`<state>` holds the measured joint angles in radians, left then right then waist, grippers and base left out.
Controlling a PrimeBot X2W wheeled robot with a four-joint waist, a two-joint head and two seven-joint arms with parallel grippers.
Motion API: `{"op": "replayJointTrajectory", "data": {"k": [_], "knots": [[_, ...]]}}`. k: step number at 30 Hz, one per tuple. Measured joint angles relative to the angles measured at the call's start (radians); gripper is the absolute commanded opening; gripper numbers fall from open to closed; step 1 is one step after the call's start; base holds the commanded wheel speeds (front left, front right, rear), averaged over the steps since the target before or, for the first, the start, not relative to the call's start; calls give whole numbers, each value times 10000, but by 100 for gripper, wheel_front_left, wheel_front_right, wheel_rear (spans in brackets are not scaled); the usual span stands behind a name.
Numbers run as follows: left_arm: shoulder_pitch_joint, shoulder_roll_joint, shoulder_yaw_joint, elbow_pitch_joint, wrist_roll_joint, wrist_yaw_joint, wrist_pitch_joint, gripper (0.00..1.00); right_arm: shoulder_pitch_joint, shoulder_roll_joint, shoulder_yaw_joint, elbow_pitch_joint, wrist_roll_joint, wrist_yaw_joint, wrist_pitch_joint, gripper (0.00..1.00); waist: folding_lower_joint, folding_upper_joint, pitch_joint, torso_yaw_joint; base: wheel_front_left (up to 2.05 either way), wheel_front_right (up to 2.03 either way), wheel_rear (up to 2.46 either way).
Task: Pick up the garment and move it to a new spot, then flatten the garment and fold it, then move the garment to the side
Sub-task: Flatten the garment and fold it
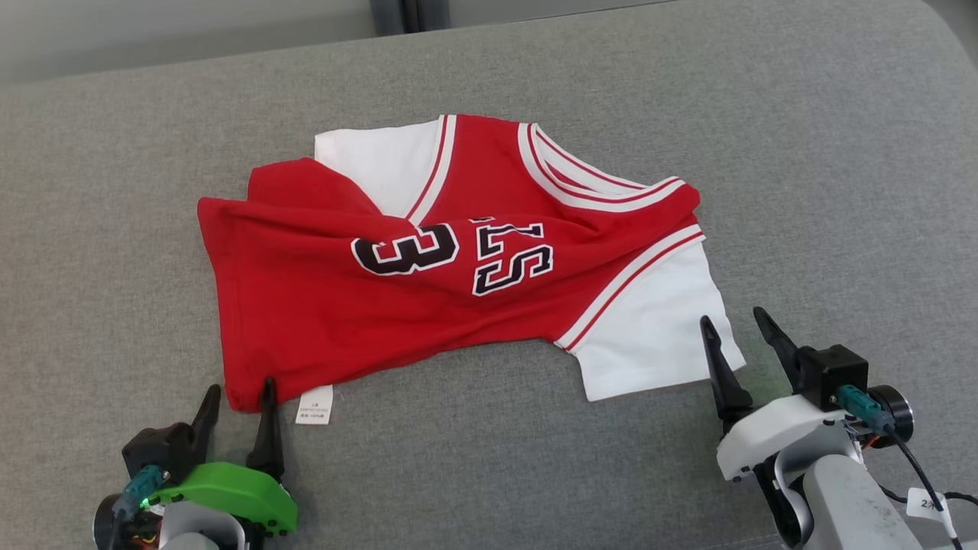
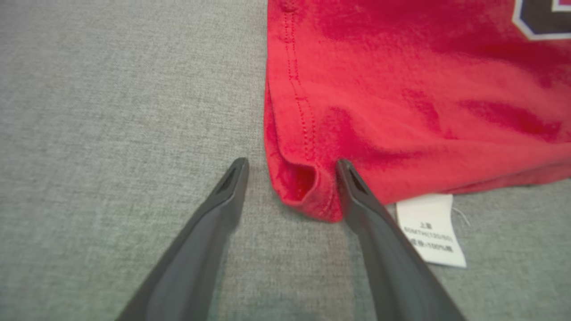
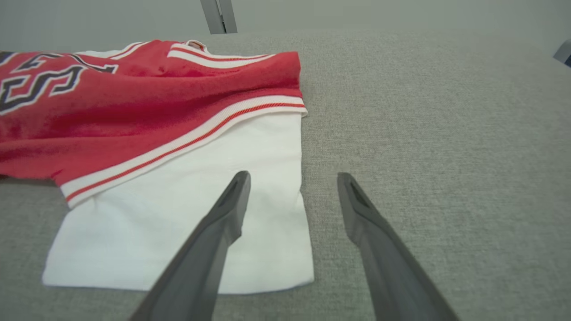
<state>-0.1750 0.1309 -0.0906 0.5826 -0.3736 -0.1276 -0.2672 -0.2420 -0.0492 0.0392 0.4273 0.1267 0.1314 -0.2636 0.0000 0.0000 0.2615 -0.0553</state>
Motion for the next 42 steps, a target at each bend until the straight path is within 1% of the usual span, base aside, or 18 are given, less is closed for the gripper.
{"op": "replayJointTrajectory", "data": {"k": [5,11,12,13,14,15,16,17,23,27,30,35,40,42], "knots": [[-124,71,-226,-38,-44,0,-27,100,-216,-2,-211,813,-382,0,0,100,0,0,192,100,0,0,0],[-205,107,-596,-13,-314,2,-46,100,-456,-46,274,1774,-370,-12,-105,100,0,0,218,185,0,0,0],[-206,121,-723,-12,-435,4,-61,100,-510,-58,368,1935,-339,-13,-123,80,0,0,203,189,0,0,0],[-206,140,-819,2,-493,4,-61,100,-557,-73,462,2056,-324,-40,-151,4,0,0,189,190,0,0,0],[-205,173,-938,31,-571,4,-67,98,-599,-92,554,2174,-263,-48,-165,0,0,0,171,190,0,0,0],[-205,217,-1099,65,-675,4,-69,41,-635,-96,614,2276,-142,-46,-176,0,0,0,153,187,0,0,0],[-206,249,-1216,96,-767,4,-71,7,-655,-84,656,2326,-86,-44,-176,0,0,0,141,182,0,0,0],[-217,309,-1336,117,-899,4,-71,0,-664,-59,698,2341,-84,-42,-174,0,0,0,126,179,0,0,0],[-258,410,-1586,79,-1231,0,-21,0,-616,-17,504,2098,6,-25,-75,0,0,0,-65,192,0,0,0],[-91,364,-1233,-401,-1156,0,23,0,-433,0,353,1565,272,-10,-8,0,0,0,-330,202,0,0,0],[62,299,-993,-936,-1060,0,25,0,-335,12,146,863,587,-6,-8,0,0,0,-595,213,0,0,0],[87,274,-721,-1965,-920,0,29,0,-261,6,-368,-851,1099,-6,-8,0,0,0,-1194,230,0,0,0],[-324,617,-696,-2700,-842,0,31,0,-560,10,-686,-2219,1457,-6,-6,0,0,0,-1862,197,0,0,0],[-783,1012,-882,-3032,-830,-2,29,0,-974,13,-857,-2738,1482,-6,-8,0,0,0,-2132,169,0,0,0]]}}
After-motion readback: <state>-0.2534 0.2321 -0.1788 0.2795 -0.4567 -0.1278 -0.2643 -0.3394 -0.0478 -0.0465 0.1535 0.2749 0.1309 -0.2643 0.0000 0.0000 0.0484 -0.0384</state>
